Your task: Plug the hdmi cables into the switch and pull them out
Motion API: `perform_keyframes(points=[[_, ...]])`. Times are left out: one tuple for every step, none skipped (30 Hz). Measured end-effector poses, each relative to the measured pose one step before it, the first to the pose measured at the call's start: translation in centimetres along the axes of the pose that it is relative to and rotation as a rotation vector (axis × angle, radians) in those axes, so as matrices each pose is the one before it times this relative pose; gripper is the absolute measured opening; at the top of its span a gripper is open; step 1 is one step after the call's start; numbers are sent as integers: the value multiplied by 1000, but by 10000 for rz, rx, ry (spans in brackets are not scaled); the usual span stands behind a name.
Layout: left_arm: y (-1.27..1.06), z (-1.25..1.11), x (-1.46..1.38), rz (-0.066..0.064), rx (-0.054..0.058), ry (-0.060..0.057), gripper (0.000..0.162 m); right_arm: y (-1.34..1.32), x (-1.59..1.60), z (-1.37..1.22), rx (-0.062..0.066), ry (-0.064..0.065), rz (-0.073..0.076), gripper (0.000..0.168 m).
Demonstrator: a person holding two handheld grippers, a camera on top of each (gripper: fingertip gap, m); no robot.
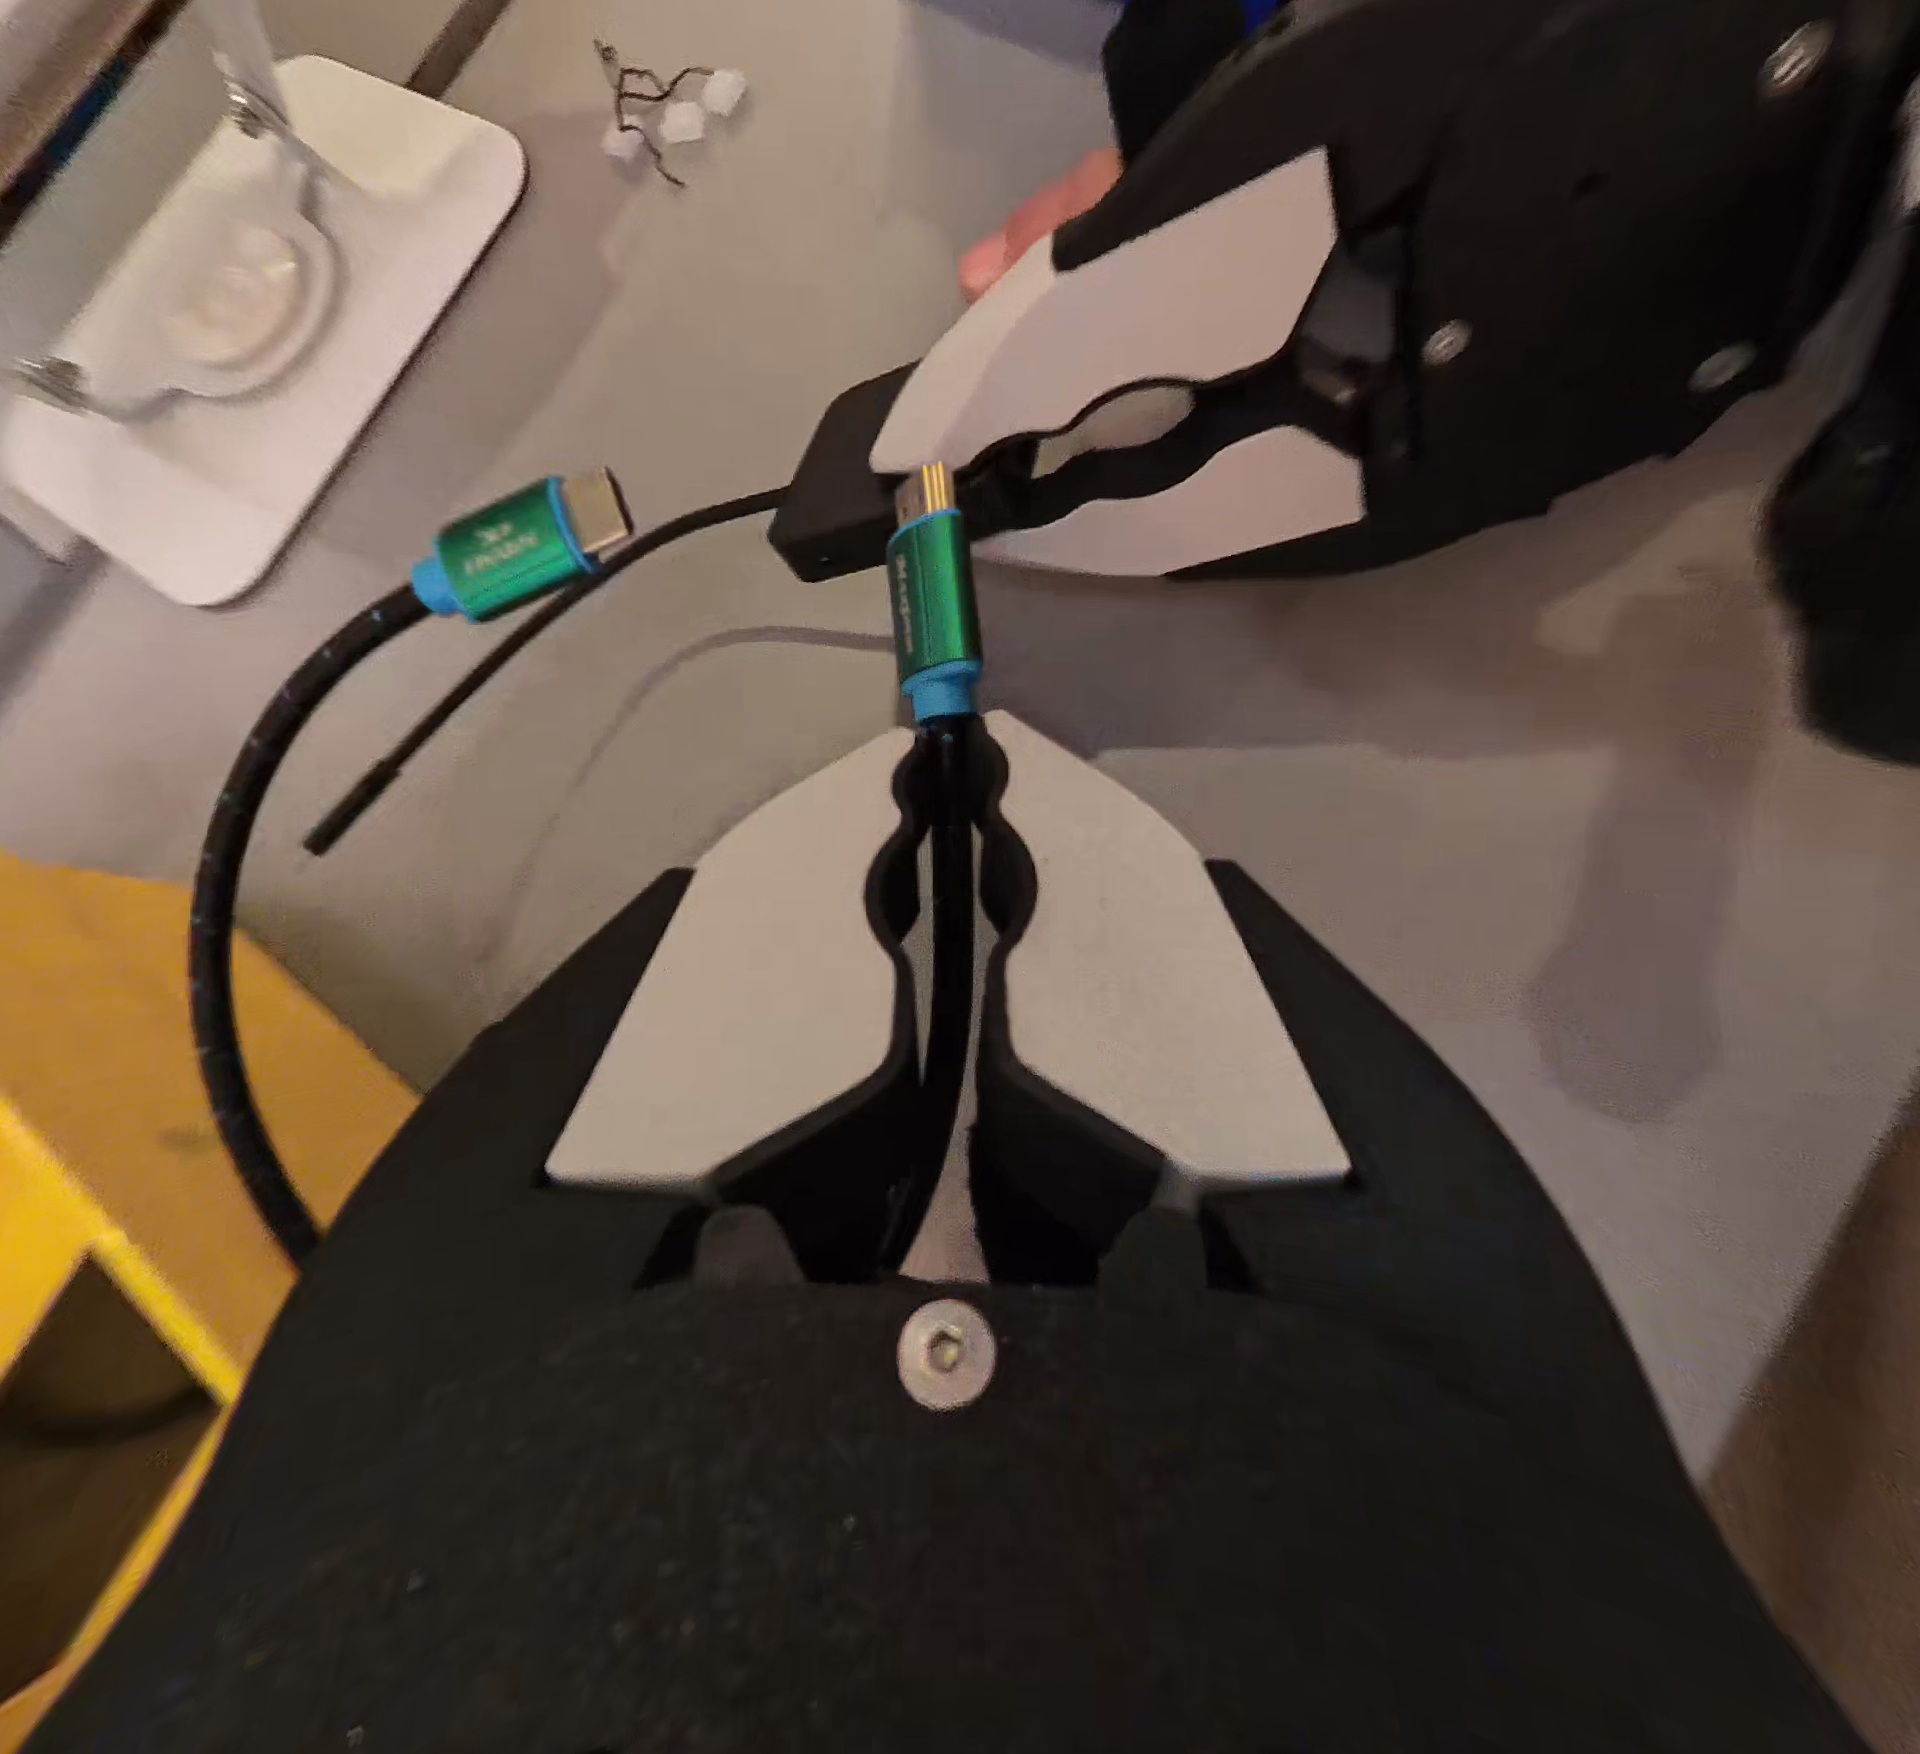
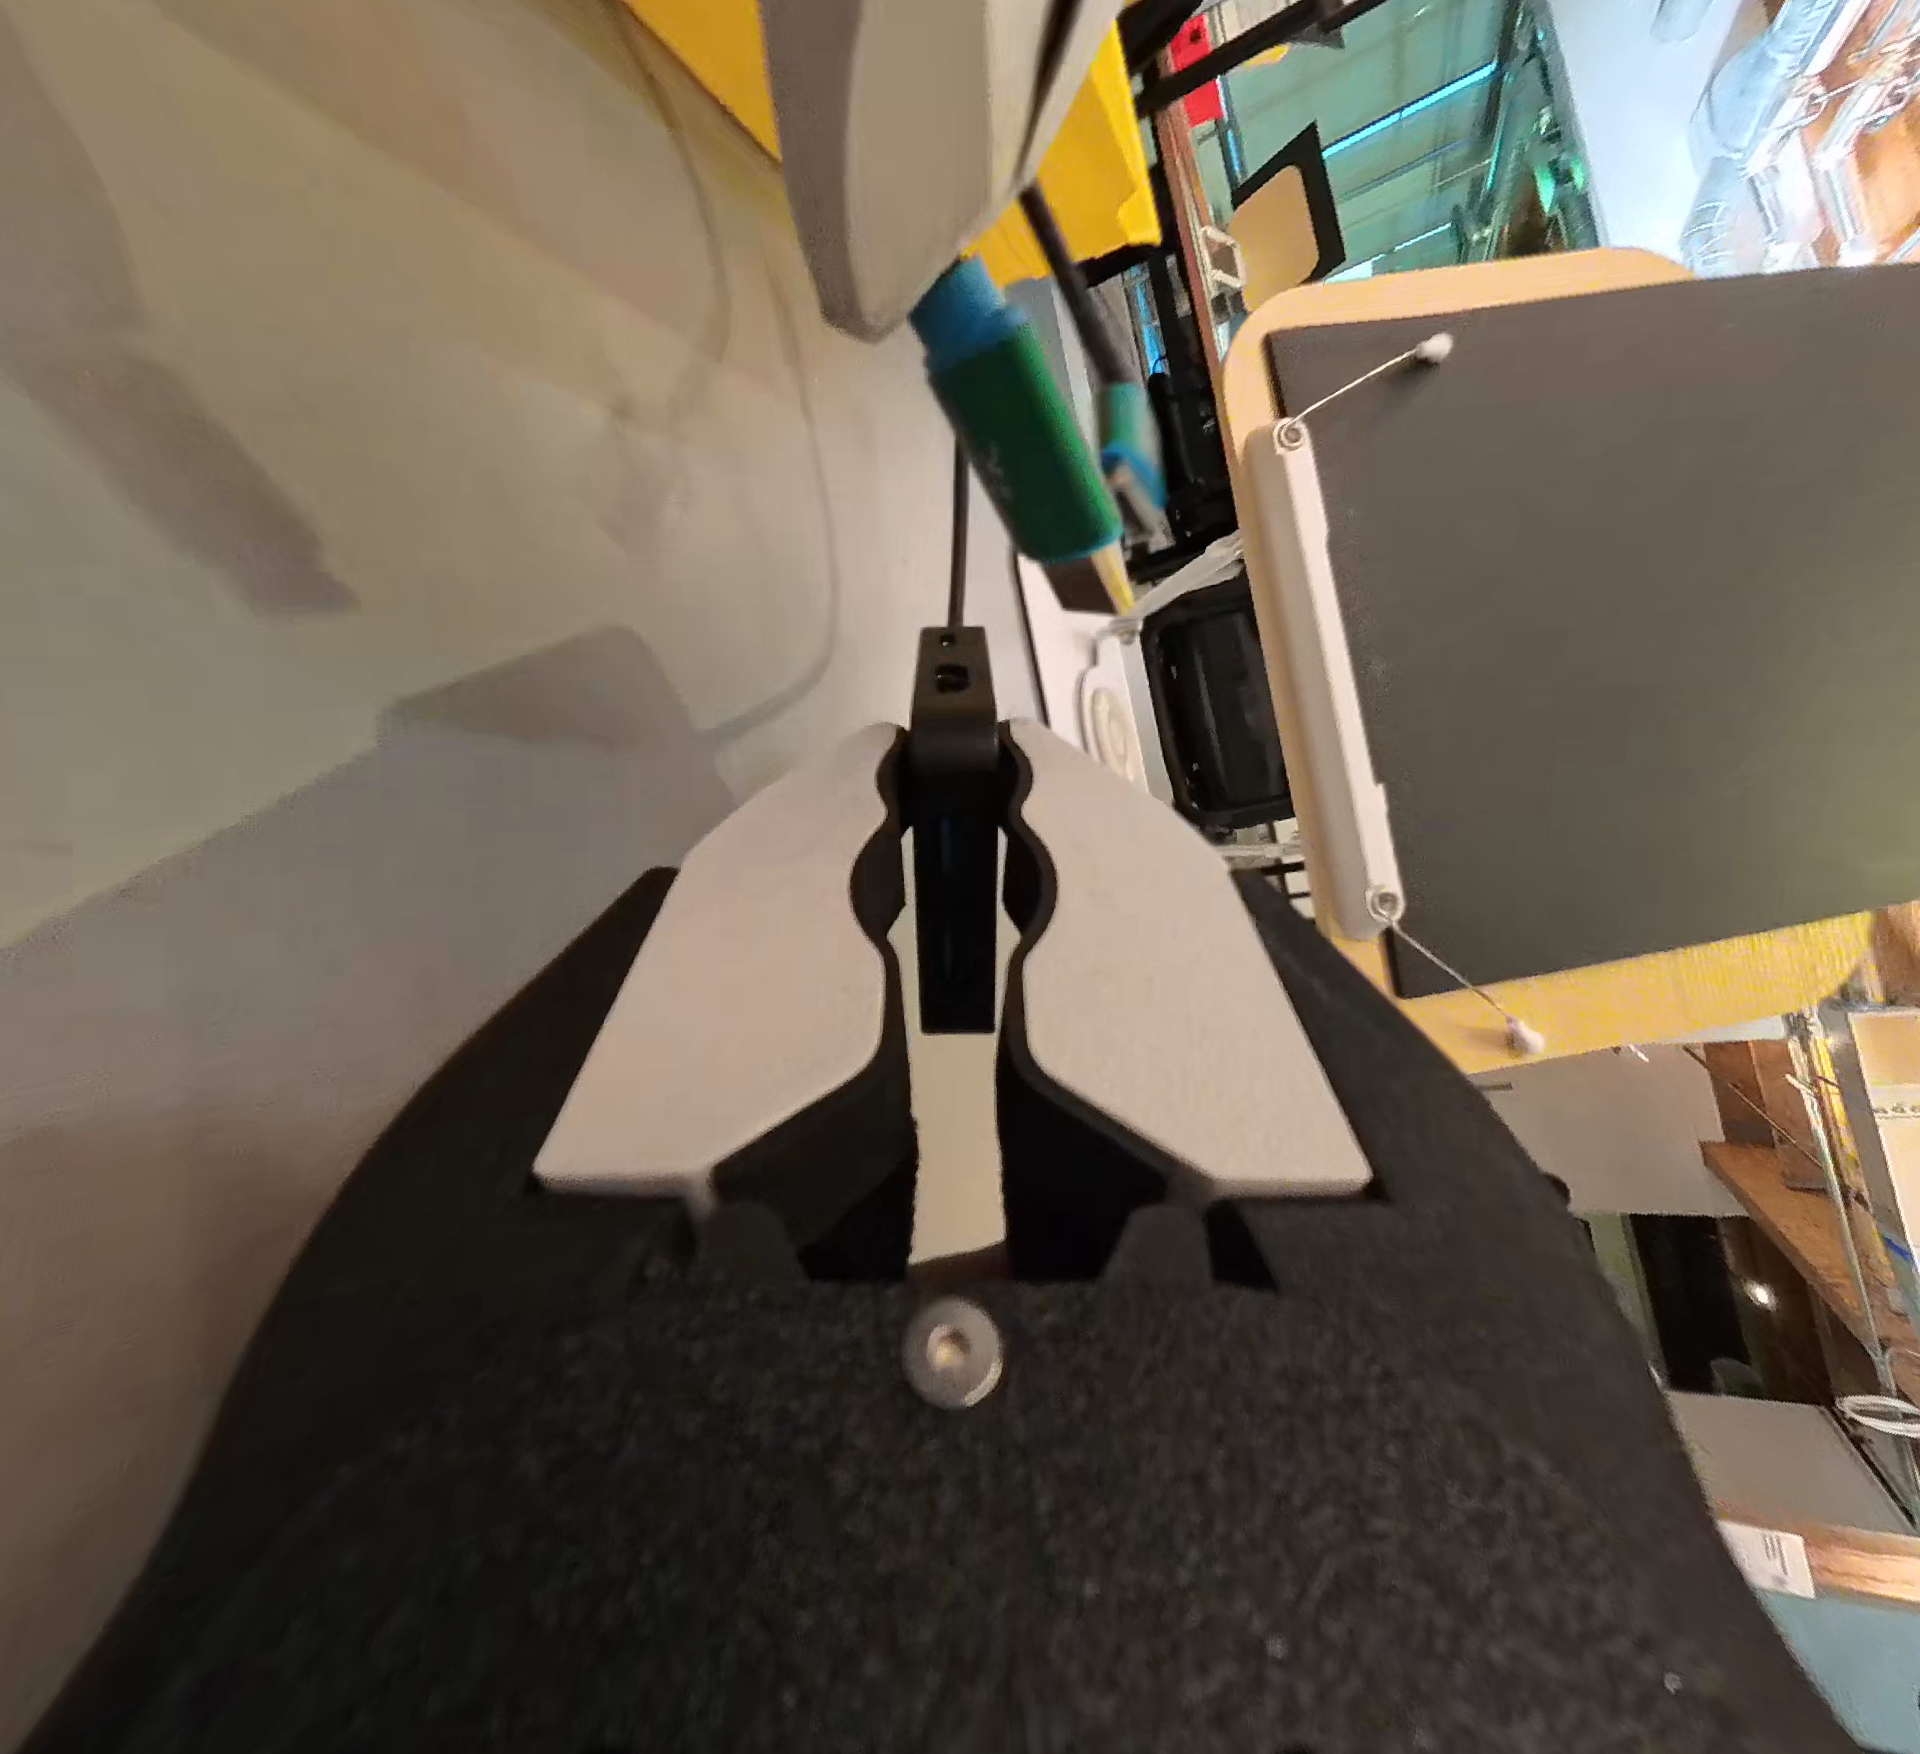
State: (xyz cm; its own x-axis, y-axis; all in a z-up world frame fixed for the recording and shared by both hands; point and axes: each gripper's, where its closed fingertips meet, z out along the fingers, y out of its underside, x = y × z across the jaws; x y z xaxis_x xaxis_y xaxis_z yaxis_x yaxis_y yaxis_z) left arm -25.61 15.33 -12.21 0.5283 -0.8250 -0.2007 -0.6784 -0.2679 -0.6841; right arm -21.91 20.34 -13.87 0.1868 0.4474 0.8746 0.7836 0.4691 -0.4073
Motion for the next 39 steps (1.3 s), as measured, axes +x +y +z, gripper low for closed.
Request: perform_keyframes(points=[[320,197,-277,515,-259,-393,6,-161,8,-86,83,-20,1,13],[331,183,-349,588,-247,-511,6,-87,59,-72,49,32,11,13],[372,205,-76,671,-304,-420,6,-67,-37,-73,57,-46,7,13],[208,157,-40,589,-206,-431,6,-52,-111,-48,42,-117,25,13],[207,173,10,517,-240,-387,6,-98,14,-79,71,-31,42,13],[134,165,244,426,-188,-184,6,-126,22,-80,54,-21,4,13],[88,148,149,305,-138,-151,6,-158,-55,-82,46,-47,-61,13],[104,108,-117,290,-124,-273,6,-202,-89,-91,69,-26,-109,13],[197,115,-154,337,-164,-257,6,-167,-175,-67,39,-60,-144,13],[206,109,-128,291,-135,-194,6,-56,-119,-22,-35,-7,-150,13],[42,52,-107,56,-10,-120,6,-9,-58,6,-40,13,-123,13],[64,43,38,19,-36,7,6,-10,-113,-3,-16,-57,-70,13],[63,28,64,122,-57,-18,6,-3,-65,1,4,-34,-2,13],[-6,12,72,108,-9,-35,6,24,-25,12,-7,-13,10,13],[49,42,236,40,-59,88,6,21,-6,22,-15,1,-5,13],[26,60,136,19,-18,23,6,51,-28,33,-32,-12,1,13],[81,82,115,7,-55,40,6,32,-83,21,-16,-33,-33,13],[33,104,59,-10,-24,43,6,39,-121,54,-26,-16,-92,13],[-25,117,31,-61,13,49,6,52,-124,57,-56,3,-134,13],[11,144,72,-29,-39,68,6,-27,-109,37,-19,15,-106,13],[36,162,20,20,-55,0,6,35,-57,35,-60,11,-43,13],[15,170,64,18,-18,28,6,117,-76,56,-82,-19,-56,13],[-12,151,87,-12,-6,50,6,87,-32,39,-20,-4,-64,13],[-6,112,41,-25,8,35,6,83,-44,36,-20,-4,-34,13],[30,133,78,-62,-18,89,6,87,-93,53,-30,-44,-16,13],[2,123,18,-114,7,78,6,73,-84,55,-41,-25,-34,13],[25,130,40,-136,-7,102,6,82,-17,54,-51,36,-92,13],[43,172,151,-214,-42,188,6,69,-106,59,-69,-21,-125,13],[13,171,215,-381,-23,287,6,79,-82,49,-87,2,-105,13],[-36,191,236,-542,41,393,6,113,-57,71,-105,21,-81,13],[-48,216,332,-706,108,553,6,159,-84,121,-115,-27,2,13],[-84,218,450,-972,170,800,6,143,-130,122,-60,-67,29,13],[-114,219,496,-1068,233,956,6,160,-125,127,-40,-45,-16,13],[-99,228,311,-1043,263,904,6,199,-160,131,-61,-77,-26,13],[-52,267,162,-880,234,771,6,244,-190,161,-110,-93,-15,13],[59,307,178,-694,149,711,6,204,-171,153,-92,-64,-37,13],[158,342,140,-512,79,576,6,101,-164,100,-27,-58,-49,13],[103,286,37,-501,97,449,7,92,-197,86,-41,-86,-65,13],[1,226,160,-534,147,487,7,156,-148,83,-87,-67,-47,13]])
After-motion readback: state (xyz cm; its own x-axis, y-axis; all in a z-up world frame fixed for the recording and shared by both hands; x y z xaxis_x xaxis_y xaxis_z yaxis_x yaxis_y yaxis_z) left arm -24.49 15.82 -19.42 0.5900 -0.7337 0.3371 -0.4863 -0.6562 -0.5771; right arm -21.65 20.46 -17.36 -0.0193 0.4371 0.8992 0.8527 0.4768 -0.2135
